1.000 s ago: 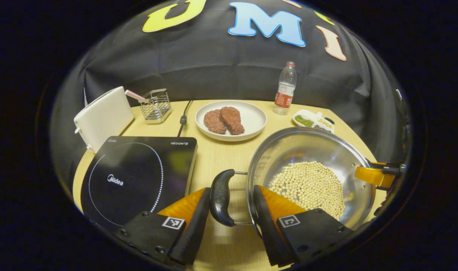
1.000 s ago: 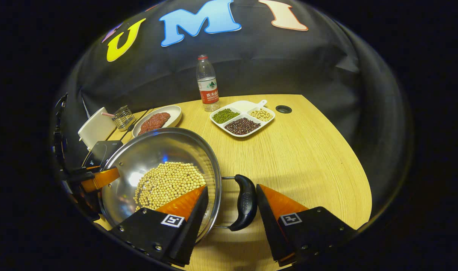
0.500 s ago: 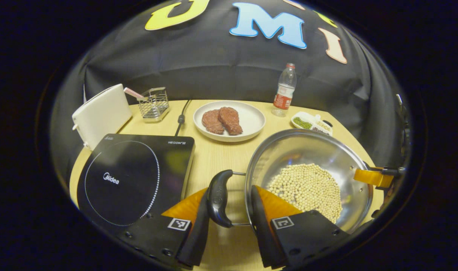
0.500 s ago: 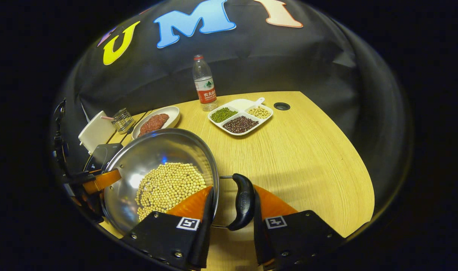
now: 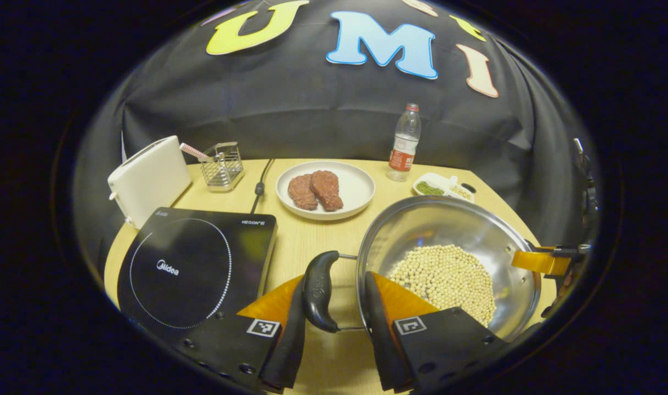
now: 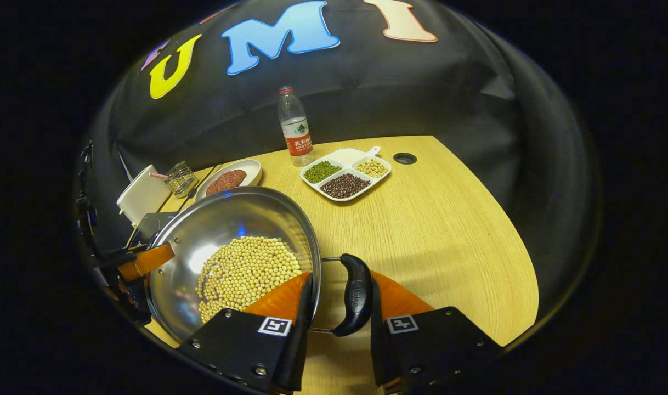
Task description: First push the handle of the pot to place it horizontally, then grasp the pot with both hands and set it on the induction cooktop.
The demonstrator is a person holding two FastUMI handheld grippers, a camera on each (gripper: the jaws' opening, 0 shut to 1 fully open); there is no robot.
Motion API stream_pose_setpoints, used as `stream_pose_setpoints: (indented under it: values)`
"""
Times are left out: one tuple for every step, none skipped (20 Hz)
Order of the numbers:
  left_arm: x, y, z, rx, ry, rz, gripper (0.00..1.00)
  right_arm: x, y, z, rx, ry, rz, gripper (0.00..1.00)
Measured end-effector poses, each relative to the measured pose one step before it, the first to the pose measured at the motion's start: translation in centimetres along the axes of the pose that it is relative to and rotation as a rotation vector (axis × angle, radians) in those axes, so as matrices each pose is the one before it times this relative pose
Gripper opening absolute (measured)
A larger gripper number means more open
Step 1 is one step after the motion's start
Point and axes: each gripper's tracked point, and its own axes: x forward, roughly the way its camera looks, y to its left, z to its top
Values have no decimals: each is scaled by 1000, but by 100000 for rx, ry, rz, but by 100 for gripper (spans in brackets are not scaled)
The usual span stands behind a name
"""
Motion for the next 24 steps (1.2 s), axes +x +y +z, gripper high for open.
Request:
stream_pose_setpoints:
  values:
    - [-324,60,21,18,-160,-42,62,-417,98,159,-337,-263,-135,48]
    - [-437,148,252,-215,-468,-379,62,-436,251,189,35,-326,-179,48]
    - [-332,198,227,-323,-616,-282,62,-462,320,284,100,-390,24,48]
    - [-504,330,355,-288,-602,-205,58,-452,357,237,-72,-420,-53,48]
    - [-365,370,334,5,-625,-245,62,-266,410,157,-135,-163,-278,48]
    - [-313,469,363,65,-522,-80,61,-296,578,301,-11,-449,-130,48]
    - [-452,515,353,169,-783,-284,61,-355,571,159,66,-521,-173,48]
    - [-329,628,314,-74,-620,-420,58,-341,638,164,383,-677,-271,48]
    - [-326,619,504,95,-839,-614,62,-381,656,238,260,-868,-308,48]
    - [-362,638,469,389,-858,-627,62,-177,716,200,309,-712,-307,48]
    - [-226,752,431,160,-850,-509,62,-219,815,99,430,-315,-382,48]
    - [-398,746,418,105,-624,-400,62,-327,768,3,707,-217,-252,48]
    - [-271,765,222,322,-453,-440,58,-249,863,174,362,-331,-188,48]
    - [-225,839,295,57,-532,-303,58,-153,793,-21,-67,-188,-112,48]
    - [-297,795,121,-172,-71,-195,58,-178,807,23,71,-211,-221,48]
    - [-230,836,116,-385,41,-266,62,-172,796,78,101,-428,-130,48]
    - [-239,804,47,-467,-27,-205,62,-129,811,80,133,-398,-18,48]
    - [-257,810,142,-268,-53,-95,62,-106,759,-34,112,11,60,48]
    - [-195,940,50,9,25,6,58,-44,853,0,105,-141,96,48]
    - [-224,902,193,-133,-184,66,58,62,839,-27,-41,-155,135,48]
    - [-180,811,121,-181,-243,-4,61,3,758,-16,-84,12,33,48]
    - [-189,850,-81,-338,143,123,61,-11,838,6,-133,-260,137,48]
    - [-124,917,-87,-526,-127,7,61,-56,822,46,-305,-129,128,48]
    - [48,776,-110,-533,163,74,58,78,799,-34,-134,-127,189,48]
